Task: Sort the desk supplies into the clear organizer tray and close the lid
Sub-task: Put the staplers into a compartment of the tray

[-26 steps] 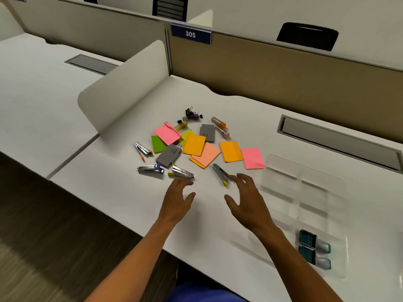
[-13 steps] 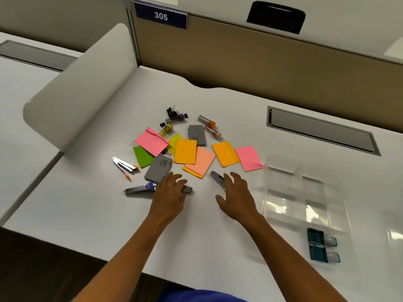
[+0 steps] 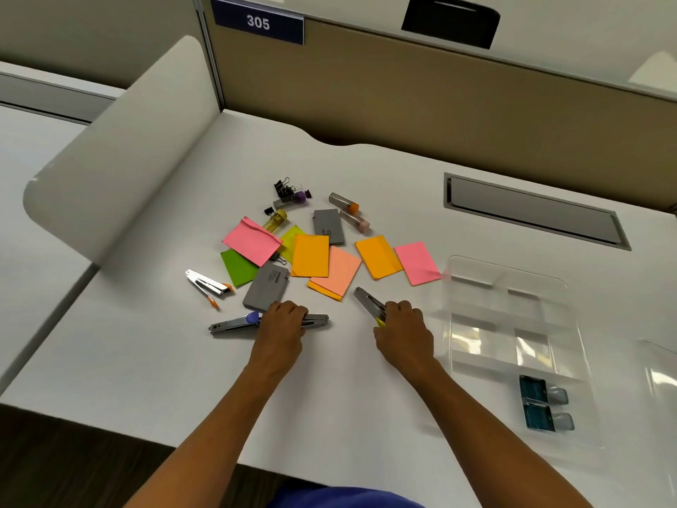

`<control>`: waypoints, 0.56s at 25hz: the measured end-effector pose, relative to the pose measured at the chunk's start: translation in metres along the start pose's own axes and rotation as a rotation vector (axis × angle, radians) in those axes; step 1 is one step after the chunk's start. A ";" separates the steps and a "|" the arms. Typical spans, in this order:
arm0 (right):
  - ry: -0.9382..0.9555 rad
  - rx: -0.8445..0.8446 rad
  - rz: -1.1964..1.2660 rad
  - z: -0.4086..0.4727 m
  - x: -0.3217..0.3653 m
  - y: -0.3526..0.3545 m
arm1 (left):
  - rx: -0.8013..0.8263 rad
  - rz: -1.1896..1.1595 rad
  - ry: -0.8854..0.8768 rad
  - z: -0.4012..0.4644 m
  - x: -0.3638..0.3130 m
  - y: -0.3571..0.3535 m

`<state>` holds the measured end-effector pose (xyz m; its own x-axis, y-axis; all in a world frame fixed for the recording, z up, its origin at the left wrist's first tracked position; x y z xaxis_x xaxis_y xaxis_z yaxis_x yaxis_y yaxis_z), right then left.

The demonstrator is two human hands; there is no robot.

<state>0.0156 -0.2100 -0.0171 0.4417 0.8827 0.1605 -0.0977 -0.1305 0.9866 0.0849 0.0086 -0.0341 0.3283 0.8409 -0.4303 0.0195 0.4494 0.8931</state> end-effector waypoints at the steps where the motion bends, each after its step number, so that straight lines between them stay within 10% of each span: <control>1: 0.005 -0.006 0.000 0.000 0.000 0.001 | -0.007 0.024 0.004 -0.001 -0.001 0.002; 14: 0.080 -0.041 0.162 -0.007 -0.013 0.028 | -0.215 -0.336 0.150 -0.034 -0.053 0.022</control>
<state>0.0006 -0.2216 0.0088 0.3454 0.8848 0.3126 -0.1989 -0.2566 0.9458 0.0361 -0.0162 0.0037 0.1958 0.6645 -0.7212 -0.1009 0.7452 0.6592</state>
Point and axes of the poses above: each hand's wrist, its own z-axis towards the middle knuckle, its own y-axis out of the back of the hand, x = y × z, the point moved 7 cm from there along z, towards the middle knuckle, and after that the axes turned 15 degrees about -x, right-handed, at the moved point
